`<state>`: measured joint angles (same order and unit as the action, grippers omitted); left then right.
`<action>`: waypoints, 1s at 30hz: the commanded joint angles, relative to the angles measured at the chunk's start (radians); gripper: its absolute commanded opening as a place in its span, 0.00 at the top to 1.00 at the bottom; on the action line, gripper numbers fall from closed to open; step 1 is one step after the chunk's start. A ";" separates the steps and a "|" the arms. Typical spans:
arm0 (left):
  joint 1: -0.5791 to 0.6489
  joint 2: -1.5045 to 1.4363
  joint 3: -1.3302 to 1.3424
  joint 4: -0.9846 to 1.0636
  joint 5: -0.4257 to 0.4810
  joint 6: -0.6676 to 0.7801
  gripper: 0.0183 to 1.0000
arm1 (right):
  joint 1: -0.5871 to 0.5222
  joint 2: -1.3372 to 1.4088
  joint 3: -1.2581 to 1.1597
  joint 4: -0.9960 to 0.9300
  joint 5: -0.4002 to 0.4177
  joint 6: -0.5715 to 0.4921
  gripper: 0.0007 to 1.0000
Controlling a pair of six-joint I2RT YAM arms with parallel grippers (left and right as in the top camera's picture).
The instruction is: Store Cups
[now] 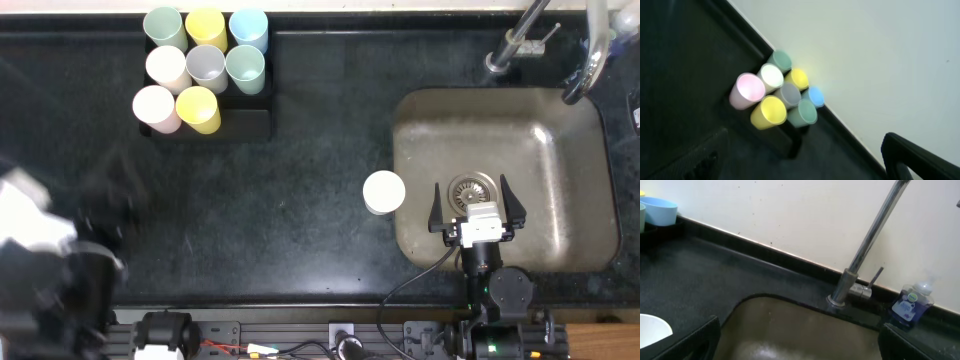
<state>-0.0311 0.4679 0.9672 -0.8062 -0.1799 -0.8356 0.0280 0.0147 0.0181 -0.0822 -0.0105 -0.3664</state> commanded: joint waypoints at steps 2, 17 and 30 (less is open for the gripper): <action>0.018 -0.271 -0.437 0.229 0.016 0.176 0.00 | 0.004 -0.011 -0.013 0.004 0.008 0.003 0.00; 0.017 -0.362 -0.959 1.049 0.063 0.473 0.00 | 0.004 -0.011 -0.013 0.004 0.008 0.003 0.00; 0.017 -0.466 -0.960 0.854 0.090 0.600 0.00 | 0.004 -0.011 -0.013 0.004 0.008 0.003 0.00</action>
<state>-0.0189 0.0147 0.0086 0.0662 -0.1043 -0.2836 0.0280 0.0147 0.0181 -0.0822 -0.0101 -0.3668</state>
